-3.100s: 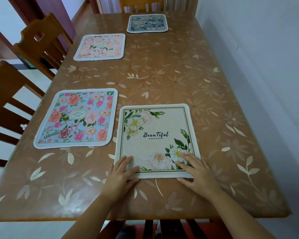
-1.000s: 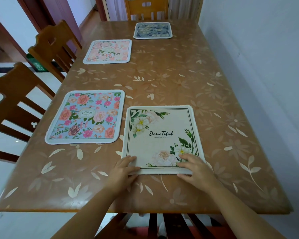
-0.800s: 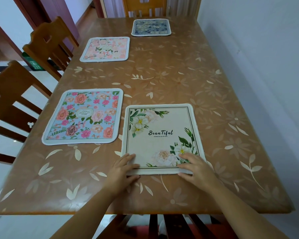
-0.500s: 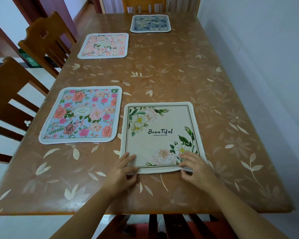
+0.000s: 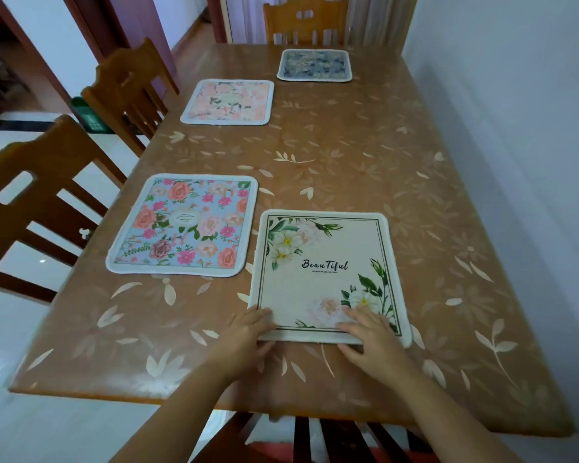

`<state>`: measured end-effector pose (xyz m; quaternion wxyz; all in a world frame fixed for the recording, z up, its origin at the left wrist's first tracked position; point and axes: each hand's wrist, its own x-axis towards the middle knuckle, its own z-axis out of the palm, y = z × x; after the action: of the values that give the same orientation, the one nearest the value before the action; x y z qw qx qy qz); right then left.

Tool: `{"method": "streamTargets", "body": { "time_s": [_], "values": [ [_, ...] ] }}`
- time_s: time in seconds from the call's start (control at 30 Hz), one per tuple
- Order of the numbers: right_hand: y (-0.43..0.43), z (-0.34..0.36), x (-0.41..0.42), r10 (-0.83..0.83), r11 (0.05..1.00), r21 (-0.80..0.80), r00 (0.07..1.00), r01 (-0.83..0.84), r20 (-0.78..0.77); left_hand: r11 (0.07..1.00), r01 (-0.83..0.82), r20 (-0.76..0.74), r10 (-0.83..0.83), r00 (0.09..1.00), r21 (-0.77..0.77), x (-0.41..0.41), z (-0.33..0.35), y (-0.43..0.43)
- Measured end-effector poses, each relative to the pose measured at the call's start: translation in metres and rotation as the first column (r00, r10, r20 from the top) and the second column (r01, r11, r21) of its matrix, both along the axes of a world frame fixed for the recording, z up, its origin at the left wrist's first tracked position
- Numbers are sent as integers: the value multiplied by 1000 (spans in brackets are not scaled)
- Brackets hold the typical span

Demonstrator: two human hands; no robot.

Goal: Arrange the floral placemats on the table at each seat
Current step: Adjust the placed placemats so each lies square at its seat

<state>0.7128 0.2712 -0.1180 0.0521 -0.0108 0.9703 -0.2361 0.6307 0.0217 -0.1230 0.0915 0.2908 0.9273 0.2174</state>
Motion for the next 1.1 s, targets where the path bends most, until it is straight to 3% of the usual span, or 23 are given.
{"method": "streamTargets", "body": {
  "time_s": [0.13,0.23,0.5,0.87,1.1],
  "values": [
    [-34,25,-15,-43,999,-17,995,42,-91,986,-149,-130,157,979,68,7,37,-8],
    [-69,52,-23,-66,998,-17,983,64,-174,973,-172,-266,208,941,151,15,66,-25],
    [-185,120,-12,-53,997,39,932,72,-358,968,-229,-388,251,887,102,45,121,-115],
    [-340,167,11,-84,995,18,920,98,-383,964,-254,-434,265,861,85,78,159,-268],
    [-394,186,-39,-82,986,102,910,135,-407,959,-236,-456,283,844,158,27,175,-314]
  ]
}}
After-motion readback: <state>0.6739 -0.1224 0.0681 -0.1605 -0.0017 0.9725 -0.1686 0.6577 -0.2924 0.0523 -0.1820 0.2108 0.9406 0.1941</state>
